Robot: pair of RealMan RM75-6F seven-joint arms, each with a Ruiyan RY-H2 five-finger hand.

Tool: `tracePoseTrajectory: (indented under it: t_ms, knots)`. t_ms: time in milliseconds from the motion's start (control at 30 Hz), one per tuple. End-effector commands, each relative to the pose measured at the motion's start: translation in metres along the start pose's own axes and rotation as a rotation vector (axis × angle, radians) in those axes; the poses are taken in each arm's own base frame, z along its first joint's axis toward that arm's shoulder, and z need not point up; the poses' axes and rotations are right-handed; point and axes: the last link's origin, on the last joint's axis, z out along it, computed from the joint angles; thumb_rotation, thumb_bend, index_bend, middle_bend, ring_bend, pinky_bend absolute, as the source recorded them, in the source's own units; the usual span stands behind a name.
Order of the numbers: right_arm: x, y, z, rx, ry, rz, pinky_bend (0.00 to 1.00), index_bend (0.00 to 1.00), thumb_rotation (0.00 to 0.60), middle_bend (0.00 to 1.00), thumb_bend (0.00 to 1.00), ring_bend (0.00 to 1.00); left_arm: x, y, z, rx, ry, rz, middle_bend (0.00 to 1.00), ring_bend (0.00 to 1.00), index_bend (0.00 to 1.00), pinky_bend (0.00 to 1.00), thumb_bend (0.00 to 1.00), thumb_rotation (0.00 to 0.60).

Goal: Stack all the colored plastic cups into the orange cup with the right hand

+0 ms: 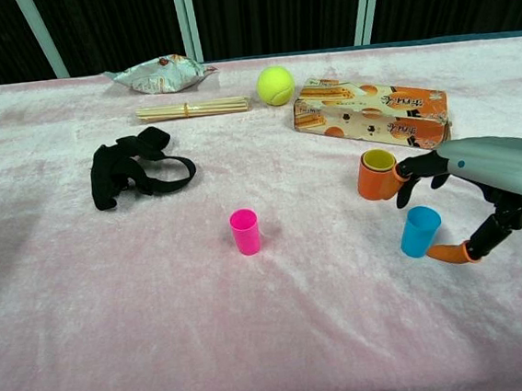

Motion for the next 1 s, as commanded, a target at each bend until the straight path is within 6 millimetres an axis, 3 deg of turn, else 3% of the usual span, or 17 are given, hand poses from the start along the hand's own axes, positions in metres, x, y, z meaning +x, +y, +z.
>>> tracePoseTrajectory:
  t_ms: [33,533,733,867,1000]
  knots:
    - [-0.005,0.004,0.004,-0.011,-0.003,0.013,0.21,0.31,0.600,0.31,0.22,0.15,0.000,0.000,0.000,0.000,0.000,-0.001,0.01,0.00,0.07,0.03,0.70,0.600]
    - [-0.015,0.018,0.014,-0.035,-0.004,0.026,0.21,0.41,0.600,0.42,0.30,0.20,-0.001,0.000,0.000,0.005,-0.001,0.005,0.01,0.00,0.07,0.03,0.70,0.600]
    - [-0.015,0.019,0.016,-0.036,0.005,0.044,0.21,0.49,0.600,0.47,0.36,0.23,-0.001,0.000,0.000,0.004,-0.004,0.007,0.01,0.00,0.07,0.03,0.70,0.600]
    - [-0.010,0.019,0.016,-0.031,0.019,0.050,0.21,0.52,0.600,0.47,0.36,0.23,-0.001,0.000,0.000,0.003,-0.004,0.007,0.01,0.00,0.07,0.03,0.70,0.600]
    - [0.009,0.015,0.014,-0.011,0.047,0.056,0.21,0.54,0.600,0.47,0.36,0.23,-0.001,0.000,0.000,0.004,-0.003,0.006,0.01,0.00,0.07,0.03,0.70,0.600]
